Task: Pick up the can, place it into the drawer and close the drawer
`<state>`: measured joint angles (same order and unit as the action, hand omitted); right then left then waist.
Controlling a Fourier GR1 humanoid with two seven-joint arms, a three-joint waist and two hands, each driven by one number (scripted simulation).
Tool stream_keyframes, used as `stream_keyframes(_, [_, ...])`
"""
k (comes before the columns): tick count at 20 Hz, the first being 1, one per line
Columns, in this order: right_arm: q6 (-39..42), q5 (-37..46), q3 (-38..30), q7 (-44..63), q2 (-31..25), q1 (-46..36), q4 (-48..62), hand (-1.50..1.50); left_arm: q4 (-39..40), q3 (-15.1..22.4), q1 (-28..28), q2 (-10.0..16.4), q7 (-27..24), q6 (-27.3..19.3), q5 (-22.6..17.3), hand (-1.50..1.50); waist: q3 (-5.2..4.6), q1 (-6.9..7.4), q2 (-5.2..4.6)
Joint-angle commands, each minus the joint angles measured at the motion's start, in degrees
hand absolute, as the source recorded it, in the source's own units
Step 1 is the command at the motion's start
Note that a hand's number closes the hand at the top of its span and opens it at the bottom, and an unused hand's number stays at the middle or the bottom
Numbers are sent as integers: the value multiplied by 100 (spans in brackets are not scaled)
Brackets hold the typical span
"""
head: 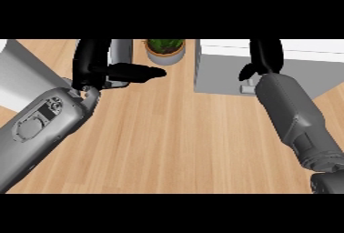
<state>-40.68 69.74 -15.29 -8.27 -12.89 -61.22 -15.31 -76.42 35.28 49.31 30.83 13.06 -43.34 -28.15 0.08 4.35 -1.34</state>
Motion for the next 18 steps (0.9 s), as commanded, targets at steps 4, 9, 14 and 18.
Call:
stream_keyframes(4, [176, -1125, -835, -860, 475, -471, -227, -150, -249, 55, -345, -88, -12, -135, 79, -150, 25, 125, 1])
stream_keyframes(9, [626, -1782, -1384, -1392, 474, -659, -309, -150, -220, -100, -443, 28, -163, -70, 126, -150, 18, 4, -1])
stream_keyframes(14, [1047, -2534, -2009, -1855, 612, -672, -376, -150, -347, -122, -795, 108, -223, -82, 146, -150, 15, -41, 43])
stream_keyframes(18, [1413, -2944, -2338, -1890, 710, -715, -300, -150, -581, -214, -950, 219, -163, -123, 186, -150, 4, -121, 81])
